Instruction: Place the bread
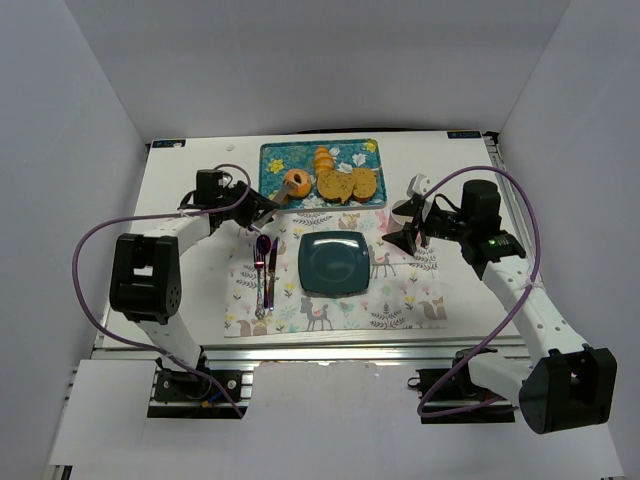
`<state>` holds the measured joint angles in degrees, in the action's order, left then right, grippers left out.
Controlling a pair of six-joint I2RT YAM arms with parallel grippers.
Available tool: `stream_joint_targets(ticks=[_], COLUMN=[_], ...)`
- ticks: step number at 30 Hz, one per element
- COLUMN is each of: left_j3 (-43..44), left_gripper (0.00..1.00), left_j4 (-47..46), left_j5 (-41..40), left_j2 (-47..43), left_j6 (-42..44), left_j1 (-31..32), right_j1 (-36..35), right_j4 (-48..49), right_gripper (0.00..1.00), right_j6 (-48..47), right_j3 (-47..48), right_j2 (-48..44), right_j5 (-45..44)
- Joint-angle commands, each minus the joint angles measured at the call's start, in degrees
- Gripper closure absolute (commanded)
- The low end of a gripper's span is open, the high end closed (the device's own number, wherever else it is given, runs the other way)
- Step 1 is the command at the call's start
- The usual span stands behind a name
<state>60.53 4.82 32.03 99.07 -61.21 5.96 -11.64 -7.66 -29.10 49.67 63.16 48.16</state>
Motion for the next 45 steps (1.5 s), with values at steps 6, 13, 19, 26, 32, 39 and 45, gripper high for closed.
stream_joint_targets(ticks=[6, 13, 19, 26, 32, 39, 45], left_j3=[3.6, 3.7, 2.9, 1.1, -1.3, -6.2, -14.7], left_gripper=[0.46, 0.46, 0.57, 0.89, 1.00, 1.00, 1.00], left_j4=[-1.5, -3.0, -4.0, -10.4, -13.4, -14.0, -16.5], left_j5=[0.8, 1.5, 1.9, 3.8, 3.9, 4.4, 6.4], left_j2=[1.7, 2.4, 2.6, 1.6, -3.2, -11.2, -21.9], left_j6=[-0.2, -1.4, -2.0, -4.4, -5.3, -5.4, -5.8], left_j1=[-0.3, -0.3, -0.3, -0.3, -0.6, -0.6, 1.2], right_j1=[0.2, 0.3, 0.4, 0.5, 0.6, 0.7, 0.6], right_j4=[-0.8, -0.9, -0.9, -1.6, -2.8, -4.7, -7.7], right_gripper=[0.27, 0.27, 0.26, 0.26, 0.26, 0.26, 0.26], right_j6=[-0.8, -1.0, -1.0, -1.1, -1.9, -2.9, -5.7], right_j3=[0.1, 0.0, 0.1, 0.5, 1.1, 2.3, 4.2], right_j2=[-0.3, -0.3, -0.5, -0.8, -1.2, -1.1, -0.7], right_j5=[0.5, 0.6, 0.7, 0.7, 0.6, 0.7, 0.9])
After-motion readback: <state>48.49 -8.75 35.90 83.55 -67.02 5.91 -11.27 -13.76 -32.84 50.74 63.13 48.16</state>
